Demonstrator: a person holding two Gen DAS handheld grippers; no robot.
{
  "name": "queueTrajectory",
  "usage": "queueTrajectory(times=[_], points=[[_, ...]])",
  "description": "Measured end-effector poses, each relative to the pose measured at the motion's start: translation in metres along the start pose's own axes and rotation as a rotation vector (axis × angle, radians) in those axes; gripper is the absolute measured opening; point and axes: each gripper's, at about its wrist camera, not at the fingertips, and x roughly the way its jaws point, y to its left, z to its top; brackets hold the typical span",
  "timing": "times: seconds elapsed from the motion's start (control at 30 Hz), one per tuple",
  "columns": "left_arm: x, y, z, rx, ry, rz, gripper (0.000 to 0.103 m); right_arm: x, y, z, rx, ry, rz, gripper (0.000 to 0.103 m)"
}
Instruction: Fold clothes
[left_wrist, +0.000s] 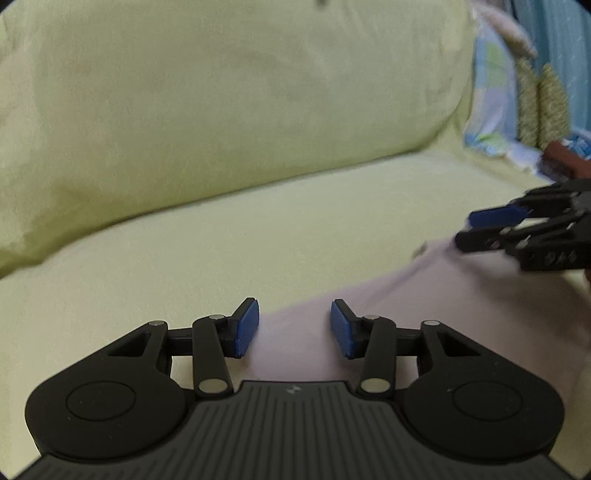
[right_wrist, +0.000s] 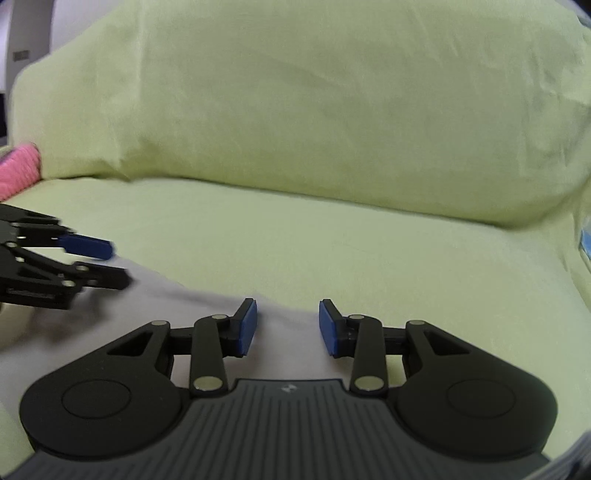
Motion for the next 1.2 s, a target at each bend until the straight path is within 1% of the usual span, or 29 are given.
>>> queueTrajectory(times=[0.2,0.27,0.3,0.4,0.47,0.5,0.57,0.63,0.7,0.77,0.83,0.87,0.9,0.97,1.0,1.07,1.2], points=[[0.027,-0.027,0.010,0.029,0.018,-0.077,0.050,0.009,0.000,0.002,-0.018,0.041,-0.019,0.032],[0.037,-0.039,0.011,0.084,0.054,-0.047,0.050,0.014,-0.003,-0.001,-0.016,0.061,-0.030,0.032],[0.042,-0.042,0.009,0.104,0.068,-0.014,0.050,0.017,-0.005,-0.002,-0.013,0.068,-0.031,0.032],[0.042,-0.035,0.009,0.065,0.060,0.030,0.051,0.019,-0.014,-0.006,0.014,0.076,-0.032,0.032],[0.040,-0.027,0.007,0.050,0.061,0.043,0.053,0.019,-0.017,-0.007,0.021,0.073,-0.047,0.032],[0.038,-0.016,0.002,0.021,0.066,0.054,0.053,0.018,-0.018,-0.008,0.025,0.073,-0.051,0.032],[0.035,-0.010,-0.002,0.012,0.064,0.057,0.055,0.018,-0.020,-0.009,0.032,0.075,-0.058,0.032],[0.030,-0.005,-0.004,0.001,0.058,0.056,0.055,0.018,-0.022,-0.009,0.039,0.076,-0.066,0.032],[0.023,-0.006,-0.004,0.008,0.037,0.088,0.052,0.015,-0.024,-0.009,0.053,0.055,-0.066,0.033],[0.018,-0.008,-0.003,-0.009,0.009,0.067,0.051,0.010,-0.023,-0.008,0.062,0.020,-0.040,0.032],[0.018,-0.011,-0.003,0.002,0.015,0.053,0.051,0.010,-0.013,-0.005,0.037,0.000,0.002,0.032],[0.024,-0.016,-0.005,0.039,0.035,0.066,0.051,0.011,-0.008,-0.006,0.018,0.004,0.013,0.032],[0.026,-0.017,-0.007,0.054,0.045,0.077,0.051,0.014,-0.004,-0.007,0.002,0.021,0.019,0.032],[0.025,-0.011,-0.008,0.036,0.053,0.087,0.051,0.022,0.002,-0.011,-0.027,0.059,0.021,0.032],[0.023,-0.007,-0.007,0.037,0.058,0.109,0.051,0.024,0.001,-0.012,-0.028,0.067,0.016,0.032],[0.019,0.003,-0.009,0.026,0.065,0.145,0.054,0.023,-0.004,-0.013,-0.011,0.068,0.003,0.032],[0.012,0.019,-0.015,-0.012,0.066,0.163,0.054,0.022,-0.014,-0.014,0.024,0.070,-0.042,0.032]])
